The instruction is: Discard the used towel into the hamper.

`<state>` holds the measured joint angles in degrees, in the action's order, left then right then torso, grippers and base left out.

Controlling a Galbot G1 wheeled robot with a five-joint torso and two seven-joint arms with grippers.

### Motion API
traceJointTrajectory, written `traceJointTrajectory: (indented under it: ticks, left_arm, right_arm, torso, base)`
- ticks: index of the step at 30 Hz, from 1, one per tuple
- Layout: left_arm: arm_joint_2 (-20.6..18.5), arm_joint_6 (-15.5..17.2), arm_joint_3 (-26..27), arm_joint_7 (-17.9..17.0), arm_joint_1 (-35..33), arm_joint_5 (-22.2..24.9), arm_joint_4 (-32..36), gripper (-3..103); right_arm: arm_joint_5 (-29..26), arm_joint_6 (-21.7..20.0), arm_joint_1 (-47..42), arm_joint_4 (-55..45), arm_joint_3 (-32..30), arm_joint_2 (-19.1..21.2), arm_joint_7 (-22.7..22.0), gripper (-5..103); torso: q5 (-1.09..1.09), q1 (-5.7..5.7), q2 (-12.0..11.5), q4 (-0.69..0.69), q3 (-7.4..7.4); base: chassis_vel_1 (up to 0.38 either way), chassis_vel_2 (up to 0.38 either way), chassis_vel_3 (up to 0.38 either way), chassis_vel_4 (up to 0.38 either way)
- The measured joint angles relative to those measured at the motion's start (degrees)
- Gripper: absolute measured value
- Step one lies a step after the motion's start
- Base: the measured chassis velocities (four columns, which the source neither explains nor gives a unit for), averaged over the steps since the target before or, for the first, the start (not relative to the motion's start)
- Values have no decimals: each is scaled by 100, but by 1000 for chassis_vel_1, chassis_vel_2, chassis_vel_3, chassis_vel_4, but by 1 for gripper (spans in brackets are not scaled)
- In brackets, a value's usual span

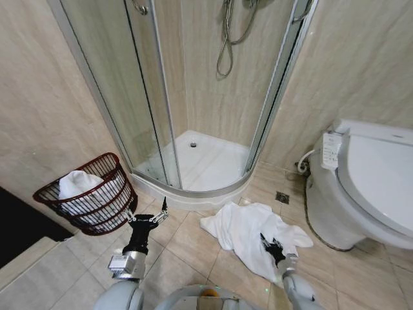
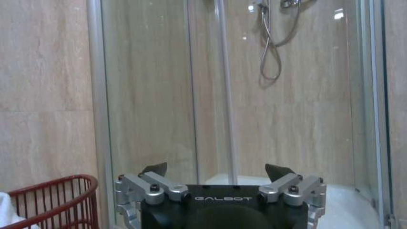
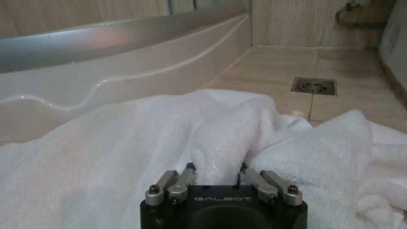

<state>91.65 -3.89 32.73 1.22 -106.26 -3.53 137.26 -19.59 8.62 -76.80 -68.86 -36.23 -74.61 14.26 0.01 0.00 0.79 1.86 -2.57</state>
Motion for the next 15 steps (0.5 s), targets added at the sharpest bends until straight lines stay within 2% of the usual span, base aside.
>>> traceJointTrajectory:
  ticks: [2,5,15]
  left_arm:
    - [0,0,0,0,0,0,0,100]
    - [0,0,0,0,0,0,0,100]
    - [0,0,0,0,0,0,0,100]
  right_arm:
    - [-74,46,-69,-53,-33,28,94,23]
    - [-117,114,-149,-133,-63,43,135,17]
    - [-287,364,-493,-703,-232,87,194,13]
  torso:
    - [0,0,0,0,0]
    - [1,0,0,0,0]
    - [-1,0,0,0,0]
  base:
    - [0,0,0,0]
    - [0,0,0,0]
    - [0,0,0,0]
